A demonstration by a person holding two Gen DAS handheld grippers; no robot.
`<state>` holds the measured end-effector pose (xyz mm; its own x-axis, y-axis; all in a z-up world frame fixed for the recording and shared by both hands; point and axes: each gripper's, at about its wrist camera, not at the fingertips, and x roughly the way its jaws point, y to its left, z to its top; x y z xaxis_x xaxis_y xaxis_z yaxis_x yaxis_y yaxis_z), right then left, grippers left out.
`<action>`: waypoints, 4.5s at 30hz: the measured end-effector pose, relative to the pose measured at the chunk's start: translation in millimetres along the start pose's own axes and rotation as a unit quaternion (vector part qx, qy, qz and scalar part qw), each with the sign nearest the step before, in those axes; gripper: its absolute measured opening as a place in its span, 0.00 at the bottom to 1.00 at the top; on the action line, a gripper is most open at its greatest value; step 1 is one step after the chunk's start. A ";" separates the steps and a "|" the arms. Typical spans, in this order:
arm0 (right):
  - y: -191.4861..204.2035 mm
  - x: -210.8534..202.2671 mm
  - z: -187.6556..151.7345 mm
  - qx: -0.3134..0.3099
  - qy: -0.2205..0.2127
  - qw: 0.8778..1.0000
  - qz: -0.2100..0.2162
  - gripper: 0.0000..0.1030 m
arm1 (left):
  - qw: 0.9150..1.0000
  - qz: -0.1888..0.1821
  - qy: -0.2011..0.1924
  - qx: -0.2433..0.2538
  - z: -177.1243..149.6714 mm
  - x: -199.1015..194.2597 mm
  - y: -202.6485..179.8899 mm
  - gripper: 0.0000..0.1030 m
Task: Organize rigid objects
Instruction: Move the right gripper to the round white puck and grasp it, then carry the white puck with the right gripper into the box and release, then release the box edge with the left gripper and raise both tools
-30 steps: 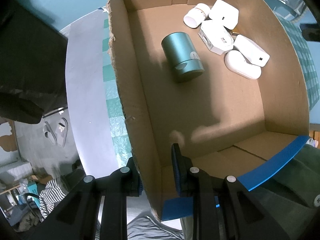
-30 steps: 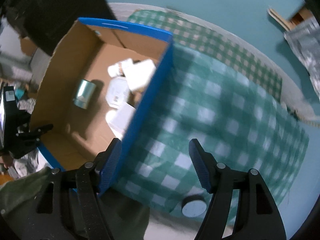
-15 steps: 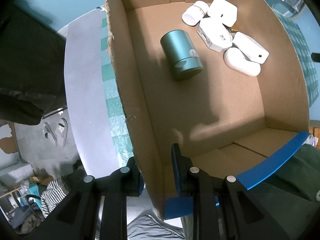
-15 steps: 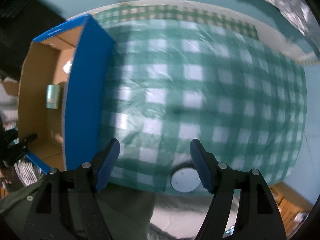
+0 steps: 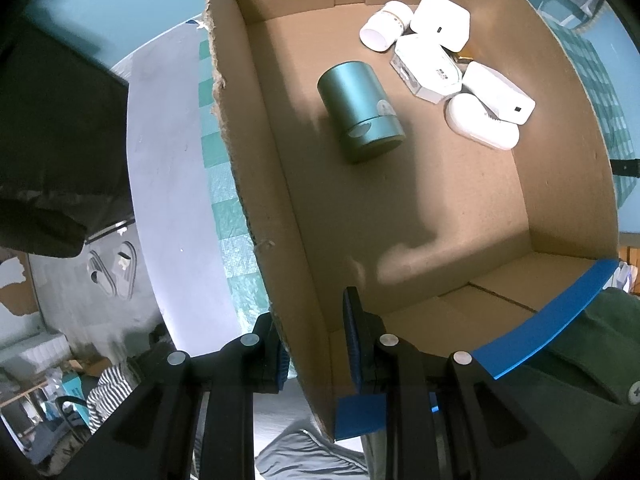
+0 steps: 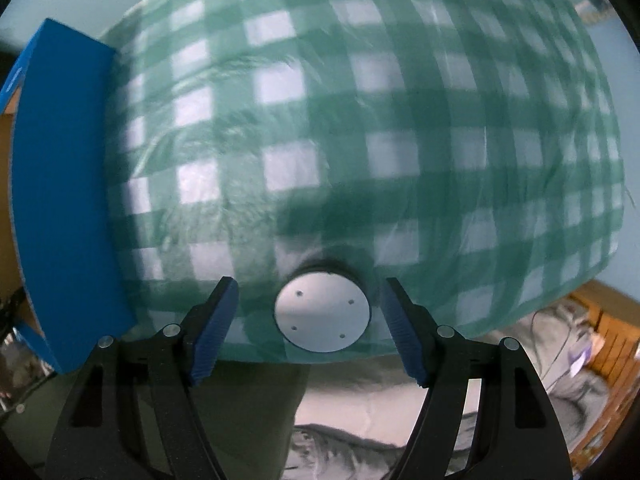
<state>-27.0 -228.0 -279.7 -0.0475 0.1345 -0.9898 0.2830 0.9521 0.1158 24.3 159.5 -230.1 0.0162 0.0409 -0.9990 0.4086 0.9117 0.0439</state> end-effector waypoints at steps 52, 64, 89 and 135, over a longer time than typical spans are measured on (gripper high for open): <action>103.5 -37.9 23.3 -0.182 -0.036 0.983 -0.010 0.60 | 1.000 0.000 -0.009 -0.007 3.6 -0.2 1.0 0.22; 172.7 -80.0 53.6 -0.284 -0.060 0.957 0.016 0.60 | 1.000 0.001 -0.010 -0.013 8.1 0.6 1.0 0.22; 281.5 -36.5 68.0 -0.447 -0.030 0.894 -0.020 0.60 | 0.999 0.003 -0.013 -0.049 6.6 -1.2 3.4 0.22; 188.8 -227.5 70.4 -0.215 -0.276 0.937 0.022 0.70 | 0.969 0.100 -0.211 -0.086 78.3 -179.7 -9.1 0.89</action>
<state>104.6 -98.3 -38.5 0.4918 0.1269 -0.8614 -0.1441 0.9875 0.0633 89.1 111.9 -51.1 0.4656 0.0865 -0.8808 0.2011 0.9588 0.2005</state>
